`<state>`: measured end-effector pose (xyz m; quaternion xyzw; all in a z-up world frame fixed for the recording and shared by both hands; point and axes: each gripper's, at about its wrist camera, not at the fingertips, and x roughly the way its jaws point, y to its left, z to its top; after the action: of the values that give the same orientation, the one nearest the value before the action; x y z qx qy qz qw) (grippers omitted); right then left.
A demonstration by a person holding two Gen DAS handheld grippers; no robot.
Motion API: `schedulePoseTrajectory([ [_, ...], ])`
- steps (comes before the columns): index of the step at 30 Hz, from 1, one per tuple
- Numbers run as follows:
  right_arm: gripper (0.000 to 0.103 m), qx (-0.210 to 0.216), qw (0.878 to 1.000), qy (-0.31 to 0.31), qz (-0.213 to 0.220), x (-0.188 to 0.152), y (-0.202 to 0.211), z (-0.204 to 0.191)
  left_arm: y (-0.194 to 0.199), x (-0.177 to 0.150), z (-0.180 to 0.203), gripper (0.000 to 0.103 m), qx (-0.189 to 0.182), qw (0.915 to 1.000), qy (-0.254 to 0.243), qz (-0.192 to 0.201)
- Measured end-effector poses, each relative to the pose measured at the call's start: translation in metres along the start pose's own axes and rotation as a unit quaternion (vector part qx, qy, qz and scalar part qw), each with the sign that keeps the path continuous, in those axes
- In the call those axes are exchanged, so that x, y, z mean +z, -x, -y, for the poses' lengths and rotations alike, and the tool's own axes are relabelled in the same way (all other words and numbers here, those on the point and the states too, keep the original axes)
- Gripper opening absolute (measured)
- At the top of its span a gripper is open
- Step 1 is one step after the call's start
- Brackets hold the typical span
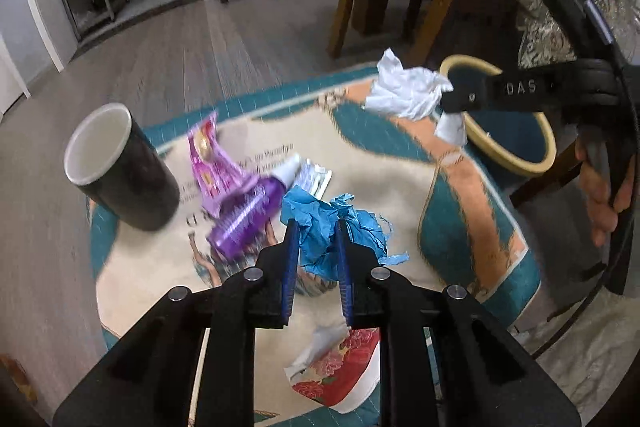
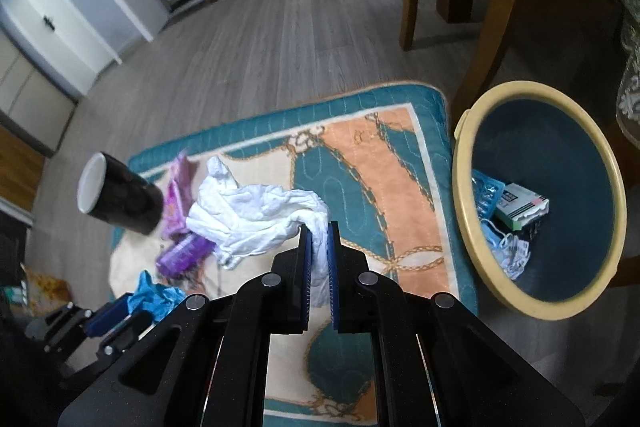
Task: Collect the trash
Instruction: 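Carry glove and white bag over the teal bin and open both grippers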
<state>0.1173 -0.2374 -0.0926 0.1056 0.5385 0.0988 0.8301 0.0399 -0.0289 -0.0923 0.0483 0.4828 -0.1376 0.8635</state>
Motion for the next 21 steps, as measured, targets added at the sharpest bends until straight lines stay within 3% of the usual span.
schedulePoseTrajectory([
  [6,0.009,0.007,1.0,-0.003,0.026,0.001,0.022,0.004,0.019,0.014,0.003,0.017,0.005,0.9992,-0.005,0.039],
  [21,0.009,-0.018,0.998,-0.043,0.05,-0.001,0.043,0.05,0.028,0.03,0.014,0.017,-0.001,0.9979,0.006,0.064],
])
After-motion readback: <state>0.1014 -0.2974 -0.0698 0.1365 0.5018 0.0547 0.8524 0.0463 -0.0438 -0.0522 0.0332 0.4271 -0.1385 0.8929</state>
